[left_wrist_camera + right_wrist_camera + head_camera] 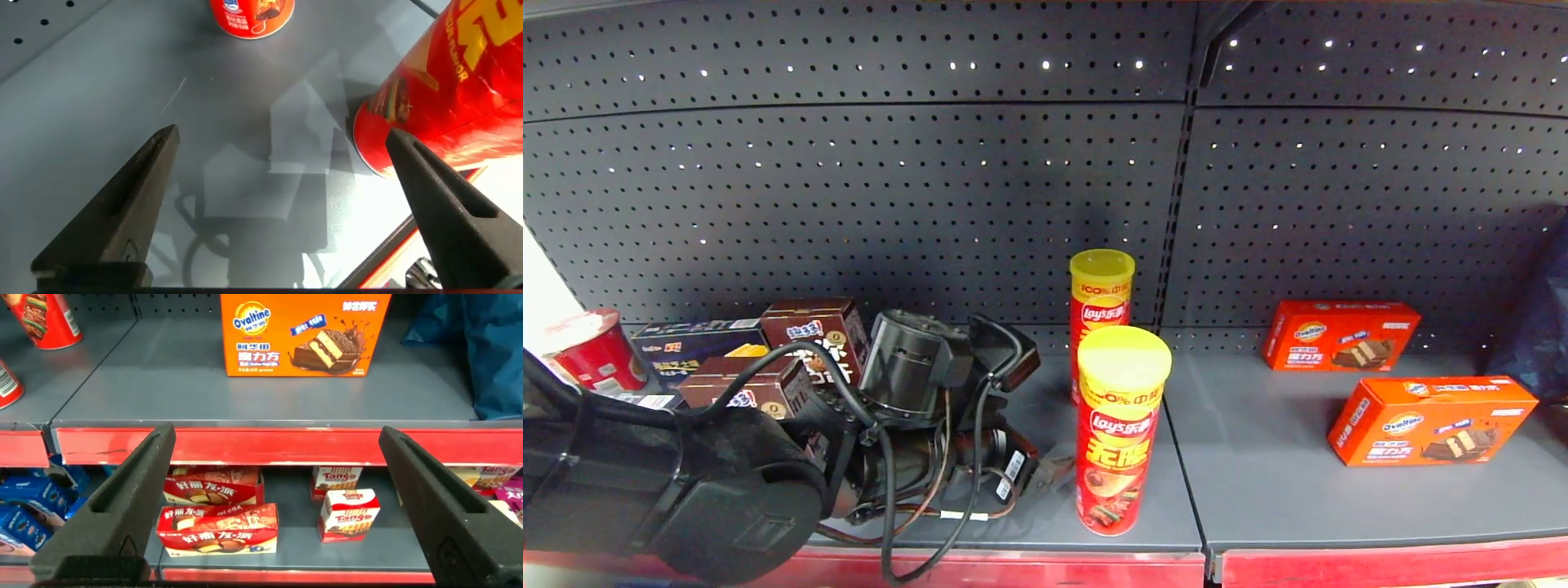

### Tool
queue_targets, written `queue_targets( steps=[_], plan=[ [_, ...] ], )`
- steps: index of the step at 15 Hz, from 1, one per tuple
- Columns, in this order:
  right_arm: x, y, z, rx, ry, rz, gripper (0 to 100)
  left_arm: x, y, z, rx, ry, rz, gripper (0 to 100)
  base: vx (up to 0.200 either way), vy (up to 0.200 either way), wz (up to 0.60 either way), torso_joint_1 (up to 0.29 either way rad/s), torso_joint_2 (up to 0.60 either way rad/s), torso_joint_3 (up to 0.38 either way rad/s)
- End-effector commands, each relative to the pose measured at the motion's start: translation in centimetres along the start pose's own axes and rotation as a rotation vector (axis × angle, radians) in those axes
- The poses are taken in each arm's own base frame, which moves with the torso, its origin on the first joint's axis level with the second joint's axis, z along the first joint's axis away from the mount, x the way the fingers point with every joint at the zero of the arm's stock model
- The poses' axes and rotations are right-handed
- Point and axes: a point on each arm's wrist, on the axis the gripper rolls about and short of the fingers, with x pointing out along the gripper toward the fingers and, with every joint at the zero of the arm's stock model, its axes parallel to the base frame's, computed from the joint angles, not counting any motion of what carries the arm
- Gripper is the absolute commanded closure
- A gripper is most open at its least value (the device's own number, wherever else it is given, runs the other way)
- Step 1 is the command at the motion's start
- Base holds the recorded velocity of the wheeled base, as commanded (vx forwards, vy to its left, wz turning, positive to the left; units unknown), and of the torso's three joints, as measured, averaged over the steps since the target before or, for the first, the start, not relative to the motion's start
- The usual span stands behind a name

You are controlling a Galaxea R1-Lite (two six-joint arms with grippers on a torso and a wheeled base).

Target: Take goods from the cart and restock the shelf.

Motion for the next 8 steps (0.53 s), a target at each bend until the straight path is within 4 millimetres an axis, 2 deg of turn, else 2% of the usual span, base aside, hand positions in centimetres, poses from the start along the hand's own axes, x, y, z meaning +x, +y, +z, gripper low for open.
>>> queue_targets(
  steps=[1,5,8],
  plan=[
    [0.0,0.0,0.0,-0.001,0.001,0.000,0,-0.1,0.0,0.0,-0.001,-0.002,0.001,0,0.000,0.000,0.00,0.000,0.00,0.000],
    [0.0,0.0,0.0,0.001,0.000,0.001,0,-0.5,0.6,0.5,-0.011,-0.023,0.040,0,0.000,0.000,0.00,0.000,0.00,0.000],
    [0.0,0.0,0.0,0.001,0.000,-0.001,0,-3.2,1.8,1.8,-0.066,-0.104,0.087,0,0.000,0.000,0.00,0.000,0.00,0.000]
  ],
)
